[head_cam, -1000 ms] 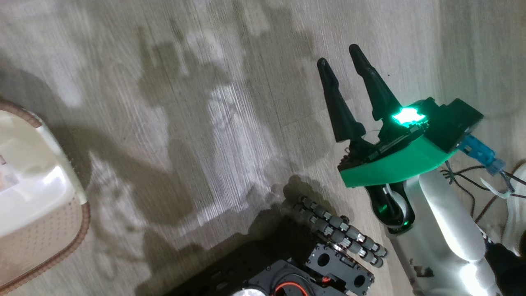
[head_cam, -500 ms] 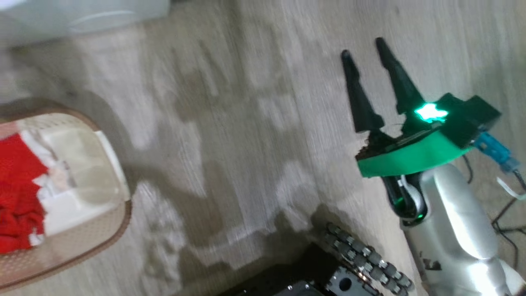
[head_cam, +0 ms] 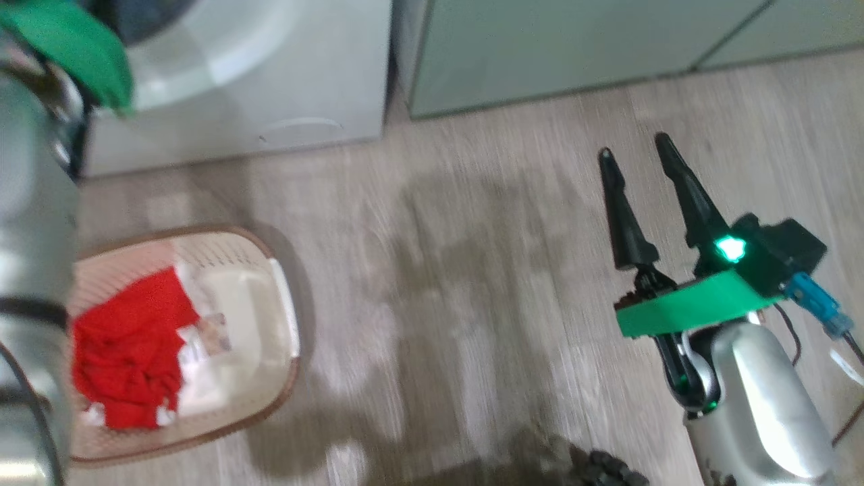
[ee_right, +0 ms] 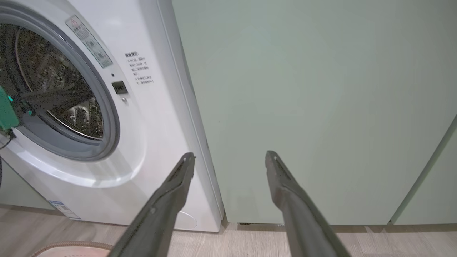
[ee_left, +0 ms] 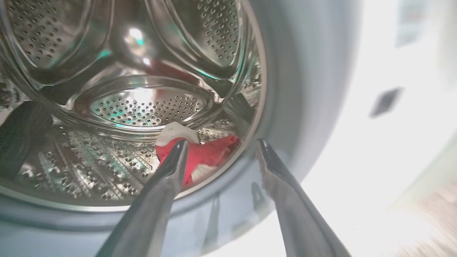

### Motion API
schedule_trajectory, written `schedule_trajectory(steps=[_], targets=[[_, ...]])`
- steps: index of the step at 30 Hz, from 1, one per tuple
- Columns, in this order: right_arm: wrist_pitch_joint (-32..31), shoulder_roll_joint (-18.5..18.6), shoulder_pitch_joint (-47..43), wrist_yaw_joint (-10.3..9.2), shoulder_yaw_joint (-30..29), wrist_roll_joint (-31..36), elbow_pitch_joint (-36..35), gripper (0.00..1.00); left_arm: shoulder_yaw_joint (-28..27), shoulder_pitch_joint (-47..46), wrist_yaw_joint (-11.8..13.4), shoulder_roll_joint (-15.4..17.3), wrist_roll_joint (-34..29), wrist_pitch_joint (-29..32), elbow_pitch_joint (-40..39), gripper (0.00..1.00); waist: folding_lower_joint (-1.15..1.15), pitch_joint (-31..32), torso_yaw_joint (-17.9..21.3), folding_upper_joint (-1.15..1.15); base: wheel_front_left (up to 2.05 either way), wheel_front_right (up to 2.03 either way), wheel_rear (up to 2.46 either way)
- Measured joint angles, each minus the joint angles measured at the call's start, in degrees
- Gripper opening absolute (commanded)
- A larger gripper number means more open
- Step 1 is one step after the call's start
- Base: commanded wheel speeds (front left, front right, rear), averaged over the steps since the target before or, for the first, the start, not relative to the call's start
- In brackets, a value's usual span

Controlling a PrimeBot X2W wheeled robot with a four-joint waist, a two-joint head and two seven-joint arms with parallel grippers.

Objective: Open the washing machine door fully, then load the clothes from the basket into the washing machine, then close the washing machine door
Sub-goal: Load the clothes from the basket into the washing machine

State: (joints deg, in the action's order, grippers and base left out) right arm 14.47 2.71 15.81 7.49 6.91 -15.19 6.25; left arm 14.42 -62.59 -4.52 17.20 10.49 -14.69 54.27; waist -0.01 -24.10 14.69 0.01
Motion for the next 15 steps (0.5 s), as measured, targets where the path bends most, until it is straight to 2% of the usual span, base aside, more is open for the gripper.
schedule_trajectory(steps=[8,15], targets=[[0.0,0.09,-4.97,0.0,-1.3,0.66,0.64,1.0,-1.56,24.32,1.98,-3.52,0.7,0.0,-19.63,1.0,0.0,9.08,-4.56,0.0,0.0,0.0,0.0],[0.0,0.97,-9.17,0.0,-2.85,0.93,0.81,1.0,-1.65,39.6,4.8,-6.87,-0.23,0.0,-31.48,1.0,0.0,15.77,-8.15,0.0,0.0,0.0,0.0]])
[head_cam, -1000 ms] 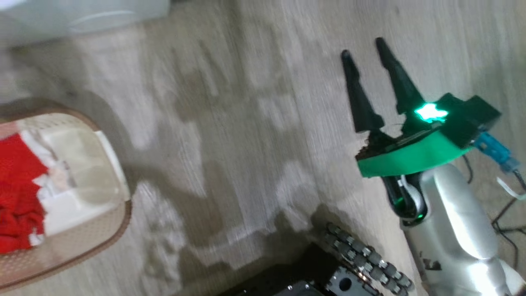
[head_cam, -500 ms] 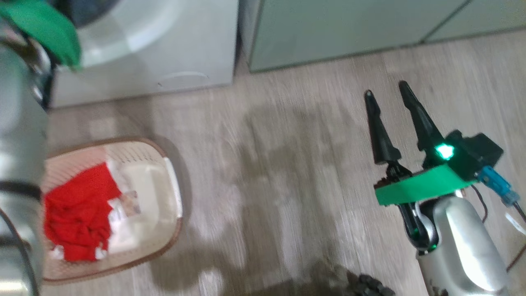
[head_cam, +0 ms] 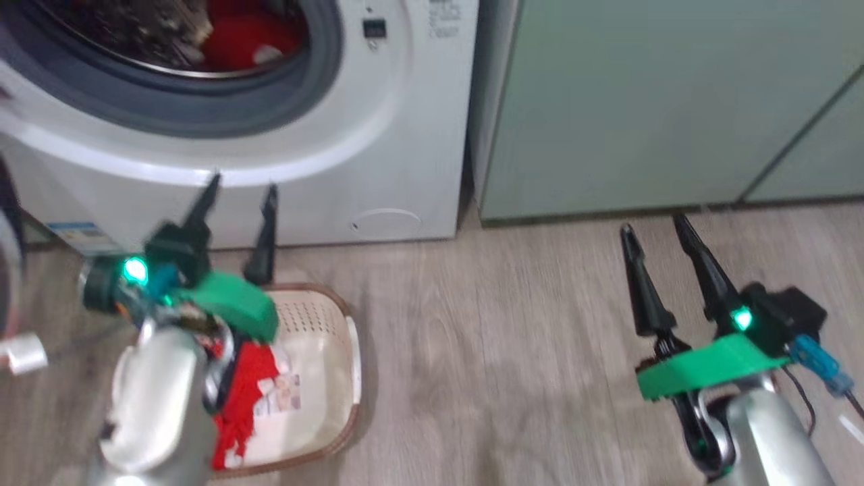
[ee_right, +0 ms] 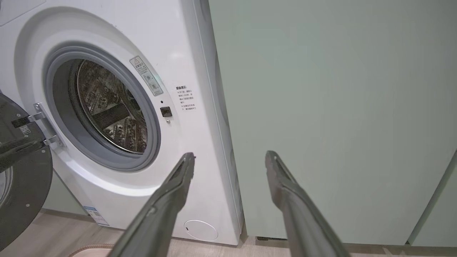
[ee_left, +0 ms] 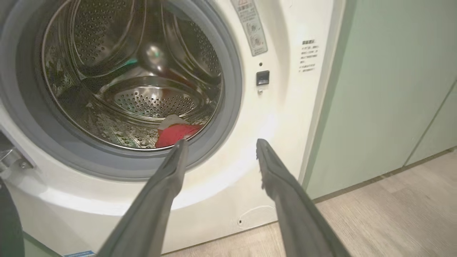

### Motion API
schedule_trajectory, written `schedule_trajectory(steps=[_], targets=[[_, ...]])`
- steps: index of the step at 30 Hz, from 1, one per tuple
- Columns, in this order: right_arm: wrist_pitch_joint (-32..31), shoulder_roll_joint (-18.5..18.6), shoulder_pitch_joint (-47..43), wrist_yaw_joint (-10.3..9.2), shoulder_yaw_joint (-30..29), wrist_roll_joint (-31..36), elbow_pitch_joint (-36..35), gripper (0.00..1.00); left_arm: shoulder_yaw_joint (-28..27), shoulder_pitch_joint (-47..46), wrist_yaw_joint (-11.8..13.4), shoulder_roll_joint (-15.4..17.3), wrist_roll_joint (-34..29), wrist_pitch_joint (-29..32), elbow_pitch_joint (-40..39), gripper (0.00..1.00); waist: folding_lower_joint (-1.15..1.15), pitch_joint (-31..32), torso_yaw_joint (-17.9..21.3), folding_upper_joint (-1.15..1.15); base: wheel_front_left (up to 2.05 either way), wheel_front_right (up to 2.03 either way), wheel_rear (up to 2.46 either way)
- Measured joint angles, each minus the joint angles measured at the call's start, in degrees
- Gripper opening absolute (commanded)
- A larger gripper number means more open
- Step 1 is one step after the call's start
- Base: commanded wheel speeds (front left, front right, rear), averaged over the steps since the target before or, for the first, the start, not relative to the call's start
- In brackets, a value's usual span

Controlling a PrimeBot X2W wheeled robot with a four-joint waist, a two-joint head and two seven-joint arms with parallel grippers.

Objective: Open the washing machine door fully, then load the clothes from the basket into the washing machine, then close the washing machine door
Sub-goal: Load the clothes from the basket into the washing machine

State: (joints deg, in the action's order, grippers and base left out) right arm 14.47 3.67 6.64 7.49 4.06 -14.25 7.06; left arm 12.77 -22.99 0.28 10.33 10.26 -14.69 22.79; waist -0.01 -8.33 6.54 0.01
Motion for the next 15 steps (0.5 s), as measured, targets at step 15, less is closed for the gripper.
schedule_trajectory(steps=[15], targets=[[-0.01,-0.01,-8.83,0.0,-2.77,0.14,-1.29,1.0,-0.36,19.78,6.08,-6.19,-4.79,0.0,-13.13,1.0,0.0,8.36,-4.71,0.0,0.0,0.0,0.0]])
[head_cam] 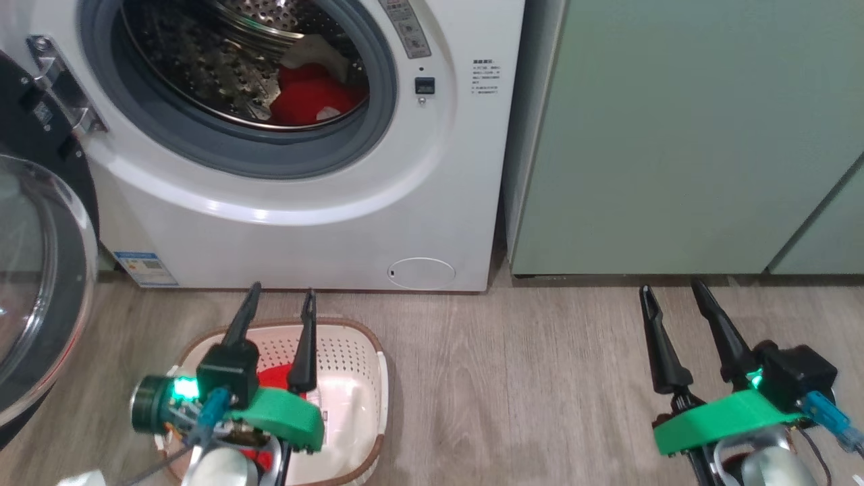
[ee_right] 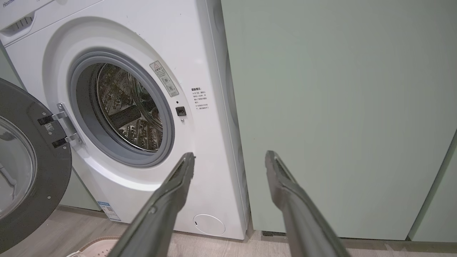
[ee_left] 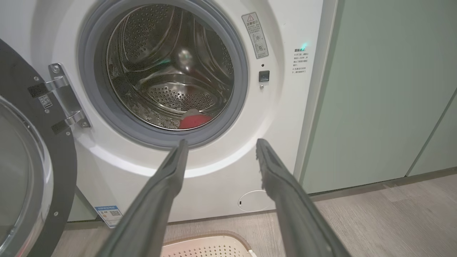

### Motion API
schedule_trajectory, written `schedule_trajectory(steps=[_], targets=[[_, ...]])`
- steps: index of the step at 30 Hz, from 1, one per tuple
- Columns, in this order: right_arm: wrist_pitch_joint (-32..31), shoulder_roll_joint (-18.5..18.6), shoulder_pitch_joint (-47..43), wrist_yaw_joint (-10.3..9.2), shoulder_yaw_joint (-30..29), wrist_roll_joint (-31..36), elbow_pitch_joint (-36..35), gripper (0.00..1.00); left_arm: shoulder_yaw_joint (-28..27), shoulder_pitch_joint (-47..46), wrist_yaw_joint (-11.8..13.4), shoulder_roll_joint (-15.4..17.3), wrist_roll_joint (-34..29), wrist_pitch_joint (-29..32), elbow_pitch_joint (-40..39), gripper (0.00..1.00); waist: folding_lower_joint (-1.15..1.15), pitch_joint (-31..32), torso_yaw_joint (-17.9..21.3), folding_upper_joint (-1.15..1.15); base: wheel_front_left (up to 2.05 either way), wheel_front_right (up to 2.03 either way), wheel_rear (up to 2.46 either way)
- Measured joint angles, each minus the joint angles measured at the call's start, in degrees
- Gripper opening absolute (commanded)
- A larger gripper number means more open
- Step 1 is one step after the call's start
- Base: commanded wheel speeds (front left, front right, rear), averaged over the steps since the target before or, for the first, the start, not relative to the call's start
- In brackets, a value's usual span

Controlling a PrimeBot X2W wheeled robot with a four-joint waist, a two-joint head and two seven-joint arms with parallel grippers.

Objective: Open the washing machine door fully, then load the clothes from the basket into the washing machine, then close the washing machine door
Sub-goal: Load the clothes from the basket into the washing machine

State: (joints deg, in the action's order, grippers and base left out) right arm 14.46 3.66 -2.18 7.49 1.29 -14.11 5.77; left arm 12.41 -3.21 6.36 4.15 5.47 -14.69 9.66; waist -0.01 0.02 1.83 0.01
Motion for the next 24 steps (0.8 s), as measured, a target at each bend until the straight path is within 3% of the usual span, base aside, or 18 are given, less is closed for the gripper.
schedule_trajectory(steps=[7,24], targets=[[0.0,-0.03,-1.1,0.0,-0.59,0.0,-0.04,1.0,0.01,2.19,0.9,-0.42,-1.18,0.0,-2.02,1.0,0.0,0.56,-0.82,0.0,0.0,0.0,0.0],[0.0,-0.13,-1.07,0.0,0.16,0.01,-0.18,1.0,0.63,2.42,0.33,-0.85,-2.1,0.0,-3.18,1.0,0.0,0.33,-0.62,0.0,0.0,0.0,0.0]])
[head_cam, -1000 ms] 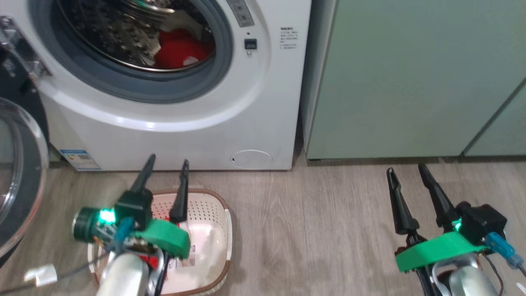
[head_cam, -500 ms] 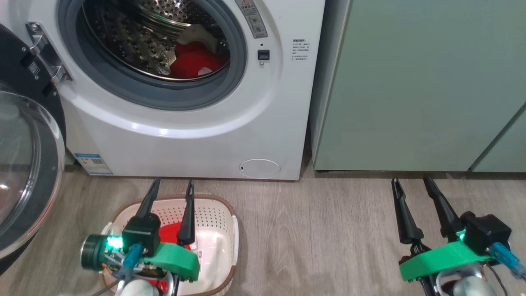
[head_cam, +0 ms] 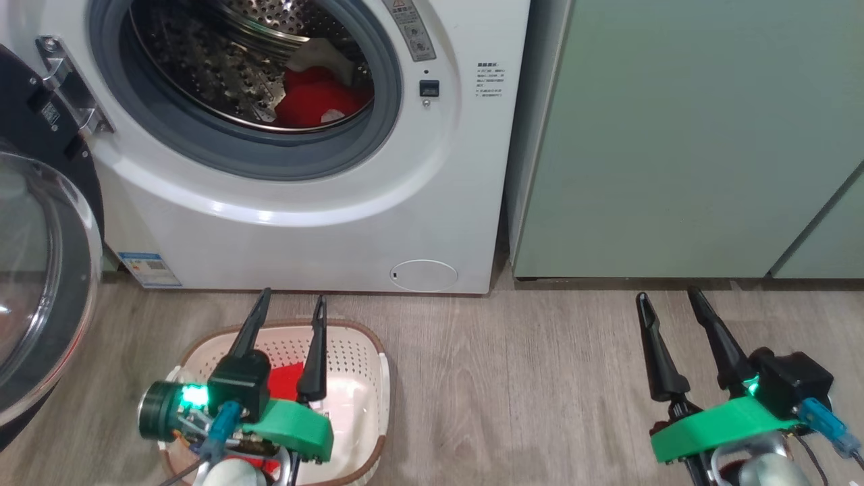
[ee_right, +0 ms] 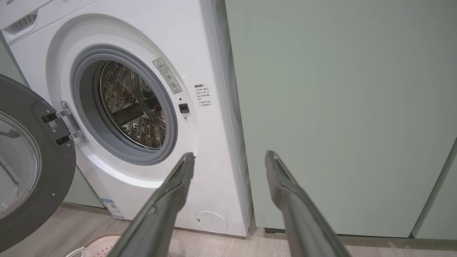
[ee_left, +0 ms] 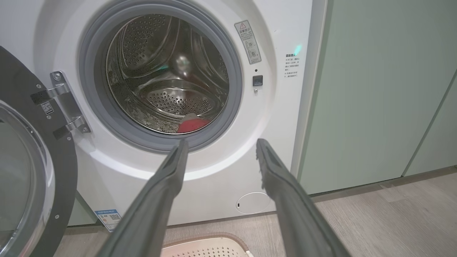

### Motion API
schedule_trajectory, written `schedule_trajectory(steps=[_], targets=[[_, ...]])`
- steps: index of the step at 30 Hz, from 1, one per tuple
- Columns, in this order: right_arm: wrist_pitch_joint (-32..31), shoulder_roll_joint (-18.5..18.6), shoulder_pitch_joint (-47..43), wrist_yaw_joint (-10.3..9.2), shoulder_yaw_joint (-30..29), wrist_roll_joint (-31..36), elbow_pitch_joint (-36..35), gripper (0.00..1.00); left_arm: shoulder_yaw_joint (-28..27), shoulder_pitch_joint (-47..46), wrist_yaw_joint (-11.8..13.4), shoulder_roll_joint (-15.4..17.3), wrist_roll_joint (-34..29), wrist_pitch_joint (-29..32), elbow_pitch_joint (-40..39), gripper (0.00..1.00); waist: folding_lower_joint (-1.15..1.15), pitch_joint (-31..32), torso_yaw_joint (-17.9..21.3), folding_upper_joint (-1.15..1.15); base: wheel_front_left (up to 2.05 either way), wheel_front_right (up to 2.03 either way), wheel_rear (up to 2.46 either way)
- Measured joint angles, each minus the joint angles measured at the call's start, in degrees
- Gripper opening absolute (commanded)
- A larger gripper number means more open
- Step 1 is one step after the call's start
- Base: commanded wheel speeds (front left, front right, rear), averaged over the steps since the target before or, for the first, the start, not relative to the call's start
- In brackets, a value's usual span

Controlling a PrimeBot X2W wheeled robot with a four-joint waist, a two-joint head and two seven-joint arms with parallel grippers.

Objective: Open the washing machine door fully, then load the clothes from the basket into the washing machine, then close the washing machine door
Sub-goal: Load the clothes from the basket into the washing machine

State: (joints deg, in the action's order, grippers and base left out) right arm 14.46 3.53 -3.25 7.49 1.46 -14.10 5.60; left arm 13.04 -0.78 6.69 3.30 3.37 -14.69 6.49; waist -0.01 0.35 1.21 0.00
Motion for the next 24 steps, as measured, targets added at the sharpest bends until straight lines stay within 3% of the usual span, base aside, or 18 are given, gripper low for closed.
schedule_trajectory(steps=[24], targets=[[0.0,-0.02,0.02,0.0,0.63,-0.01,0.3,1.0,1.49,0.97,-1.02,-0.03,-1.36,0.0,2.02,1.0,0.01,0.25,-0.42,0.0,0.0,0.0,0.0]])
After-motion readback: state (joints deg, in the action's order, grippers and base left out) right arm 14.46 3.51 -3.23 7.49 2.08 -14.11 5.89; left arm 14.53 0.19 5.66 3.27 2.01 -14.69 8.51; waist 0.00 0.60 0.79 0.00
